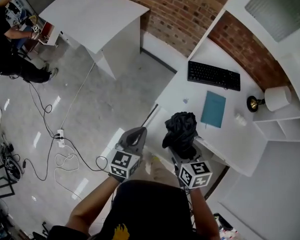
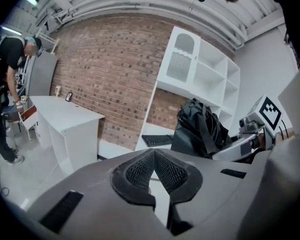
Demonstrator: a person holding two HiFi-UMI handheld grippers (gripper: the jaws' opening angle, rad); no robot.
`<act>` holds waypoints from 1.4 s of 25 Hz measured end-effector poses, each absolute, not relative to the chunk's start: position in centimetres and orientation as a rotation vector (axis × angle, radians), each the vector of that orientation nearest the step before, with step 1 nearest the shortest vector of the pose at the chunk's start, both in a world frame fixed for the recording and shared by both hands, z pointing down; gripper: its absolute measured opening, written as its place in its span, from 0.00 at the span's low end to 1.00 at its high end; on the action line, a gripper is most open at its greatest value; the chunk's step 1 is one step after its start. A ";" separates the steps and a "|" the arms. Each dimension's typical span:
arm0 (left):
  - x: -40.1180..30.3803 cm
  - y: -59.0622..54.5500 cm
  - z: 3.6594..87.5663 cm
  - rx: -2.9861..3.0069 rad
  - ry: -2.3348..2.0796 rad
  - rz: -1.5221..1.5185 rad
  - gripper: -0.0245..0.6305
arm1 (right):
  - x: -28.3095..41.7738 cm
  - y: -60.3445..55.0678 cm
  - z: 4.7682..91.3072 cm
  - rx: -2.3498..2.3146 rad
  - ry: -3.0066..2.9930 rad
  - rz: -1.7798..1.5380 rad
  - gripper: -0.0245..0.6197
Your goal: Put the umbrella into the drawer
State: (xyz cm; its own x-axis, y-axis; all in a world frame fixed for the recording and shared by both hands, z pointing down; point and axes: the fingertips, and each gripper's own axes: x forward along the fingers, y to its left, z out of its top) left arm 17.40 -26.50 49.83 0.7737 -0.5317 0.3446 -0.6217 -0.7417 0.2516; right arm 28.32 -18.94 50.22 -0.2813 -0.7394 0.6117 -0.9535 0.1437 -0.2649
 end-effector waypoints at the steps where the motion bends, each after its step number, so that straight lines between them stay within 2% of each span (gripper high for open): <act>1: 17.4 -26.8 50.3 2.601 -0.901 0.361 0.06 | 28.3 -19.3 51.0 1.603 -2.098 0.894 0.46; 10: 18.5 -25.3 56.6 2.509 -0.924 0.461 0.06 | 28.1 -20.6 60.2 1.394 -2.068 0.970 0.46; 35: 19.9 -26.5 67.7 2.391 -0.979 0.497 0.06 | 30.1 -19.4 81.2 1.255 -1.830 1.161 0.46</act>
